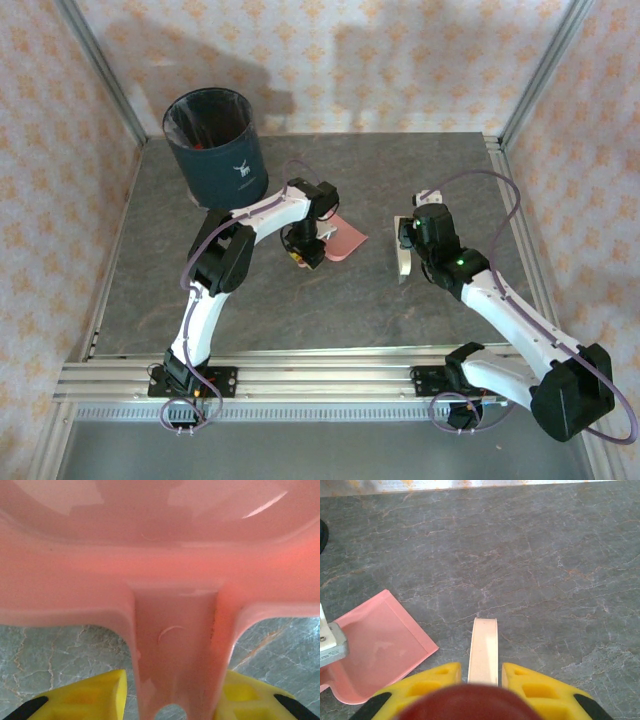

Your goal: Sweep away the paper scraps from the table

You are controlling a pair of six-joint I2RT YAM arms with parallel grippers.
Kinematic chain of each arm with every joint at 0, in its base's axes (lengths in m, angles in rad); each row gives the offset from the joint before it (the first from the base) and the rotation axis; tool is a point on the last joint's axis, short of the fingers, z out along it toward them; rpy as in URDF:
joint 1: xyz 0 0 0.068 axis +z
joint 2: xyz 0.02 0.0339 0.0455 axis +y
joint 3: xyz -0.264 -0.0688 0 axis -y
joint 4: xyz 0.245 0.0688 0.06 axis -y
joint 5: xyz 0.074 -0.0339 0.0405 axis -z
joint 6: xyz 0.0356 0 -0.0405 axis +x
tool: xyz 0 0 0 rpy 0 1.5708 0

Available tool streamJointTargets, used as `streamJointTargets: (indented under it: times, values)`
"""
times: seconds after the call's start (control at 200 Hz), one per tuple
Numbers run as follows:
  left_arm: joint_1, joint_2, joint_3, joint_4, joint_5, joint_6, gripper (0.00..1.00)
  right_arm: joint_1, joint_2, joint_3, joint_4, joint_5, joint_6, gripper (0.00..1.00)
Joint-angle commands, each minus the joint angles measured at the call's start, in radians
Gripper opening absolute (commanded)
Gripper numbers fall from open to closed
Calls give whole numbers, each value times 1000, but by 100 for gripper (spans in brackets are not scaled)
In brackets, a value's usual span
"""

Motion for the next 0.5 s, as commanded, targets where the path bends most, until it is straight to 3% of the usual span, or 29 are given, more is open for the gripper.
streamJointTargets:
  times: [0.0,0.315,0.495]
  values:
    - [-5,-102,-24,-57,-37,15,40,-3,11,25,30,29,-32,0]
    - [-5,-296,-160,-60,-84,-9,42,-3,162,131,91,11,-139,0]
    - [-5,-506,-265,-28,-93,-60,41,-2,263,184,145,-51,-252,0]
